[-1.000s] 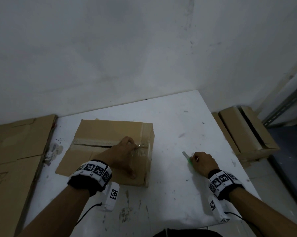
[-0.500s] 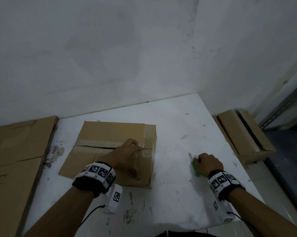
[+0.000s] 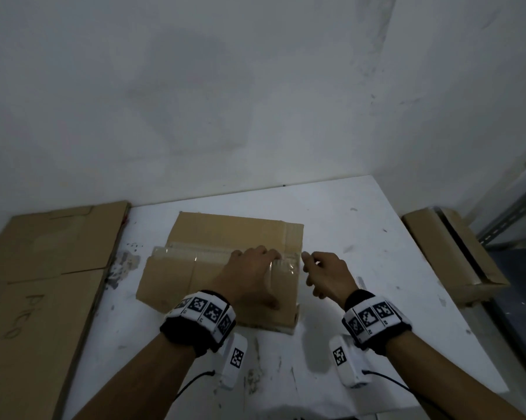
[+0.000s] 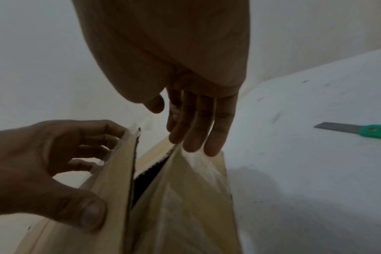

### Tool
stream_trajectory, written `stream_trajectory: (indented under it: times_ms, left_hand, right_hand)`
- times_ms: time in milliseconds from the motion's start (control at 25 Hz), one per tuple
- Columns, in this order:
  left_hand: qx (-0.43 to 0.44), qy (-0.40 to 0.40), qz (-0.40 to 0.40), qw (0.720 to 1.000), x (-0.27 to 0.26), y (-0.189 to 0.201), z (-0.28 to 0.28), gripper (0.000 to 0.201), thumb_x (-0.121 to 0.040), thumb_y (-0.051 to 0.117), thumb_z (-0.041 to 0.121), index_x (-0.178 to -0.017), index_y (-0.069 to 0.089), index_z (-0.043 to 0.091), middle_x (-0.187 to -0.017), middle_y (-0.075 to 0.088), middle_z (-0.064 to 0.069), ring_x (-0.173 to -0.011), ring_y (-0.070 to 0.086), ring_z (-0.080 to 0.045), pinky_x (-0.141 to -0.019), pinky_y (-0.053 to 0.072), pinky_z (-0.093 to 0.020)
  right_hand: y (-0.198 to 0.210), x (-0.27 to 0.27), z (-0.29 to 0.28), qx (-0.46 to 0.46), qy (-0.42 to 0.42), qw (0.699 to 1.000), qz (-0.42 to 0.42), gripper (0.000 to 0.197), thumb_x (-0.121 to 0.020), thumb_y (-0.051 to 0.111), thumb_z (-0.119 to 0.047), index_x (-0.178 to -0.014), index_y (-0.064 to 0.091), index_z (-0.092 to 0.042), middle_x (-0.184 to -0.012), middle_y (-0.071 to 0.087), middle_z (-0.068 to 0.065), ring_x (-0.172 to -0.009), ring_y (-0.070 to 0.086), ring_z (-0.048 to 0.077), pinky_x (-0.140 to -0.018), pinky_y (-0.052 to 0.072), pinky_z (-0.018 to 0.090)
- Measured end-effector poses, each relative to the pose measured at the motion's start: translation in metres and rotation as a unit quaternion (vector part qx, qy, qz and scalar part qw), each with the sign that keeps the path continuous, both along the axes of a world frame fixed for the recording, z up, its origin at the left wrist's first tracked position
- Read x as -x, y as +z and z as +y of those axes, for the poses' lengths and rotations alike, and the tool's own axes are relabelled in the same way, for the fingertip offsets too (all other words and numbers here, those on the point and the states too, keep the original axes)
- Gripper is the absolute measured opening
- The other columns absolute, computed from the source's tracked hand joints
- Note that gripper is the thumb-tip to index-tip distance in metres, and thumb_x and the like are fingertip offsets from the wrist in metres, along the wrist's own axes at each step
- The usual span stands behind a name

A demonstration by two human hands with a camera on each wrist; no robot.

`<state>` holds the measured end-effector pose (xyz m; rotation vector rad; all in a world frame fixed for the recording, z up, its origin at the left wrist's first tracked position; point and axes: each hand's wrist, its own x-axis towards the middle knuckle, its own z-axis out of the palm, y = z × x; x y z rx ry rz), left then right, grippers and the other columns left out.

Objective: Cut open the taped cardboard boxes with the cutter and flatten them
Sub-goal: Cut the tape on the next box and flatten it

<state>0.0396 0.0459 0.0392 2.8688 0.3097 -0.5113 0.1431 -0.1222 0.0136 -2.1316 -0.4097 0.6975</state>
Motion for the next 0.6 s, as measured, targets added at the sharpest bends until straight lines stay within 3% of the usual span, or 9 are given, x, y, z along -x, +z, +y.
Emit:
stream_trajectory:
  times_ms: [120, 200, 280, 360, 400, 440, 480, 560, 600]
  left_hand:
    - [0.066, 0.006, -0.055, 0.996, 0.02, 0.02, 0.005, 0.077, -0.07, 0.075, 0.063, -0.137, 0.052, 0.034, -0.127, 0.06, 0.008, -0.115, 0.056, -0.015, -0.103, 0.042, -0.042]
    - [0.197, 0.047, -0.082, 0.976, 0.037, 0.042, 0.015, 0.075, -0.064, 0.065, 0.073, -0.127, 0.065, 0.032, -0.119, 0.067, 0.011, -0.106, 0.061, -0.006, -0.096, 0.051, -0.033]
    - [0.28, 0.104, -0.073, 0.952, 0.057, 0.062, 0.034, 0.064, -0.068, 0.065, 0.072, -0.117, 0.072, 0.031, -0.109, 0.07, 0.018, -0.098, 0.065, 0.0, -0.09, 0.054, -0.025]
    - [0.267, 0.14, -0.033, 0.953, 0.079, 0.07, 0.058, 0.037, -0.08, 0.073, 0.057, -0.109, 0.075, 0.034, -0.106, 0.073, 0.017, -0.099, 0.068, -0.005, -0.089, 0.056, -0.027]
    - [0.223, 0.156, -0.004, 0.962, 0.091, 0.066, 0.072, 0.032, -0.081, 0.075, 0.052, -0.109, 0.073, 0.037, -0.113, 0.072, 0.013, -0.107, 0.067, -0.011, -0.091, 0.055, -0.031]
    - [0.169, 0.173, 0.043, 0.969, 0.108, 0.056, 0.087, 0.041, -0.08, 0.076, 0.055, -0.117, 0.068, 0.04, -0.125, 0.067, 0.009, -0.118, 0.062, -0.017, -0.096, 0.053, -0.034]
    - [0.125, 0.188, 0.104, 0.969, 0.126, 0.045, 0.099, 0.067, -0.073, 0.074, 0.068, -0.132, 0.059, 0.04, -0.142, 0.056, 0.005, -0.13, 0.053, -0.021, -0.104, 0.048, -0.039]
    - [0.078, 0.194, 0.204, 0.956, 0.16, 0.016, 0.113, 0.128, -0.046, 0.062, 0.096, -0.154, 0.023, 0.04, -0.164, 0.018, 0.0, -0.15, 0.022, -0.028, -0.117, 0.03, -0.051]
    - [0.066, 0.184, 0.216, 0.957, 0.175, 0.002, 0.114, 0.139, -0.04, 0.057, 0.099, -0.156, 0.009, 0.041, -0.167, 0.0, 0.001, -0.153, 0.005, -0.029, -0.12, 0.021, -0.057]
  right_hand:
    - [0.018, 0.013, 0.017, -0.036, 0.017, 0.999, -0.018, 0.043, -0.1, 0.05, -0.044, -0.082, 0.065, -0.007, -0.073, 0.069, 0.013, -0.052, 0.06, 0.019, -0.052, 0.054, 0.032]
    - [0.019, 0.017, 0.022, -0.03, 0.099, 0.993, -0.048, 0.035, -0.096, 0.059, -0.044, -0.081, 0.066, -0.013, -0.074, 0.068, 0.006, -0.059, 0.061, 0.014, -0.059, 0.054, 0.031]
    - [0.017, 0.026, 0.025, -0.009, 0.226, 0.971, -0.075, 0.026, -0.093, 0.065, -0.043, -0.085, 0.064, -0.018, -0.084, 0.068, 0.001, -0.071, 0.061, 0.011, -0.066, 0.053, 0.028]
    - [0.011, 0.034, 0.026, -0.008, 0.335, 0.937, -0.1, 0.027, -0.092, 0.065, -0.048, -0.097, 0.062, -0.022, -0.104, 0.066, 0.0, -0.092, 0.061, 0.015, -0.084, 0.053, 0.035]
    - [0.007, 0.038, 0.024, -0.003, 0.362, 0.926, -0.11, 0.041, -0.087, 0.063, -0.061, -0.105, 0.061, -0.025, -0.113, 0.063, -0.002, -0.103, 0.059, 0.015, -0.091, 0.051, 0.037]
    - [0.001, 0.043, 0.022, 0.02, 0.376, 0.919, -0.118, 0.062, -0.078, 0.056, -0.08, -0.113, 0.058, -0.029, -0.121, 0.059, -0.005, -0.112, 0.055, 0.014, -0.097, 0.049, 0.038]
    - [-0.005, 0.049, 0.021, 0.06, 0.386, 0.912, -0.124, 0.082, -0.067, 0.046, -0.094, -0.12, 0.055, -0.033, -0.129, 0.052, -0.007, -0.123, 0.047, 0.014, -0.103, 0.044, 0.039]
    - [-0.02, 0.061, 0.018, 0.143, 0.412, 0.887, -0.15, 0.103, -0.054, 0.037, -0.103, -0.134, 0.044, -0.038, -0.146, 0.034, -0.004, -0.144, 0.022, 0.021, -0.117, 0.027, 0.048]
    - [-0.026, 0.068, 0.015, 0.174, 0.425, 0.873, -0.167, 0.107, -0.054, 0.038, -0.103, -0.14, 0.038, -0.039, -0.155, 0.023, -0.001, -0.151, 0.005, 0.023, -0.12, 0.015, 0.055]
